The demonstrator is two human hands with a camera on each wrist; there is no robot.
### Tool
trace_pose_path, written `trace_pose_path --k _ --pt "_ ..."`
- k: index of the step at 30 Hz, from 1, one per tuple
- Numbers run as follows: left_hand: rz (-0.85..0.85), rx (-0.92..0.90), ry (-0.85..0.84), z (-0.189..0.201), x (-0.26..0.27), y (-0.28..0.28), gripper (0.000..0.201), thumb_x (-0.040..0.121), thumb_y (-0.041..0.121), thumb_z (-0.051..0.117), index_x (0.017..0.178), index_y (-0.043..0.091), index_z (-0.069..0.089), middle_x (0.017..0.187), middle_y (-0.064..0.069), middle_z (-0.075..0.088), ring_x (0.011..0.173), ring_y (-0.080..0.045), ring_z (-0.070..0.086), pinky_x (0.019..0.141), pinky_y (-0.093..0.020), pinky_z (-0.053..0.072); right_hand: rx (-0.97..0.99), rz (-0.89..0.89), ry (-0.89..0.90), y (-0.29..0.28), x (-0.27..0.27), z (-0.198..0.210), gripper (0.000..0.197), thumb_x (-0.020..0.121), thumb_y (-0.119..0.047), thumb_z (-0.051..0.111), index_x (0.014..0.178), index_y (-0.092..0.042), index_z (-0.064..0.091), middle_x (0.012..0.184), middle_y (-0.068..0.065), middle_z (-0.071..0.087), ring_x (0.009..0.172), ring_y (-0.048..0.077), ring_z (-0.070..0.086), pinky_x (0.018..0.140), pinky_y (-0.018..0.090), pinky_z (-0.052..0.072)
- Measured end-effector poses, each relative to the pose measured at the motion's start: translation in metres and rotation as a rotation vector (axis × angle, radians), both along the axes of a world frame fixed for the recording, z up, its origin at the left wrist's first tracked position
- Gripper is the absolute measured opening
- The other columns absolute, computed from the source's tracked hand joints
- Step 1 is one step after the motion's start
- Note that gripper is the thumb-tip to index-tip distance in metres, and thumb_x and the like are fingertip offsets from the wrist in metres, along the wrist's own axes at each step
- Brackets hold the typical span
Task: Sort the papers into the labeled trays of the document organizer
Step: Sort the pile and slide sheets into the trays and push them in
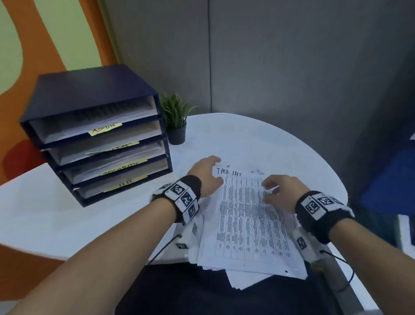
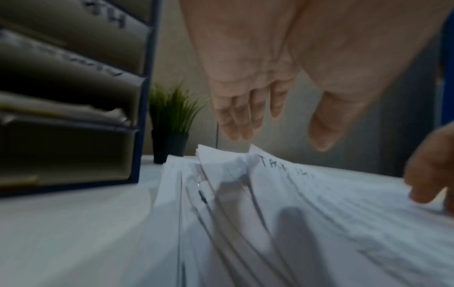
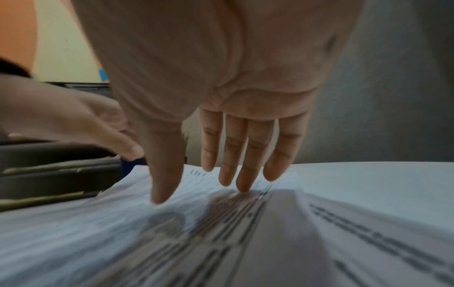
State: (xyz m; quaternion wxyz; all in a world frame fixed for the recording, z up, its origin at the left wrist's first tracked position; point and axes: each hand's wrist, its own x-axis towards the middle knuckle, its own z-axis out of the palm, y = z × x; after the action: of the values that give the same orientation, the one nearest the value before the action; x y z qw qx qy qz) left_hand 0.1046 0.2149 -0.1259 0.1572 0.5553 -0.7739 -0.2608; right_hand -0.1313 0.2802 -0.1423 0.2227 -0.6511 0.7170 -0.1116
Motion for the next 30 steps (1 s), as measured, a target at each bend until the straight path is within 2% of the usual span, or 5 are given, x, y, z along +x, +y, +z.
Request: trace_pose_path --k 4,8,16,23,30 --pt "-0.179 -0.101 -0.423 -0.008 -0.032 -0.030 0.084 0.088 0.040 0.063 0.154 0.021 0.015 0.157 -0.005 0.030 0.137 -0.029 0.037 0.109 -0.047 0.037 0.096 0.136 0.115 0.000 0.019 -0.003 0.066 0.074 -0.034 0.079 0.133 -0.030 0.049 0.130 -0.010 0.057 0.109 0.012 0.058 0.093 0.028 0.046" --pt "-0.157 -0.063 -0.564 -0.008 -0.042 -0.040 0.049 0.086 0.034 0.066 0.132 0.020 0.055 0.131 -0.005 0.060 0.113 -0.026 0.060 0.093 -0.039 0.052 0.162 0.234 0.330 -0.019 0.024 0.001 0.071 0.073 -0.021 0.081 0.134 -0.034 0.047 0.129 -0.002 0.057 0.103 0.020 0.061 0.084 0.034 0.053" --pt "0.241 0.073 -0.190 -0.019 -0.007 -0.029 0.045 0.076 0.035 0.079 0.112 0.016 0.060 0.113 -0.005 0.064 0.100 -0.024 0.063 0.086 -0.033 0.054 0.169 0.305 0.611 -0.050 0.020 0.011 0.058 0.077 0.000 0.062 0.129 -0.023 0.050 0.115 0.004 0.063 0.098 0.025 0.063 0.080 0.034 0.053" --pt "0.169 0.126 -0.291 -0.021 0.002 -0.010 0.040 0.074 0.042 0.078 0.099 0.015 0.063 0.101 -0.004 0.066 0.085 -0.023 0.063 0.063 -0.023 0.047 0.193 0.288 0.608 -0.054 0.027 0.011 0.059 0.079 -0.003 0.066 0.133 -0.019 0.048 0.123 0.007 0.059 0.103 0.026 0.063 0.081 0.034 0.055" --pt "0.180 0.005 -0.050 -0.026 0.012 -0.010 0.040 0.067 0.035 0.086 0.058 0.018 0.051 0.062 0.002 0.057 0.056 -0.015 0.053 0.050 -0.021 0.038 -0.238 0.411 0.589 -0.057 0.066 0.002 0.115 0.064 -0.025 0.084 0.151 -0.027 0.009 0.159 0.007 0.012 0.145 0.026 0.016 0.113 0.050 0.021"
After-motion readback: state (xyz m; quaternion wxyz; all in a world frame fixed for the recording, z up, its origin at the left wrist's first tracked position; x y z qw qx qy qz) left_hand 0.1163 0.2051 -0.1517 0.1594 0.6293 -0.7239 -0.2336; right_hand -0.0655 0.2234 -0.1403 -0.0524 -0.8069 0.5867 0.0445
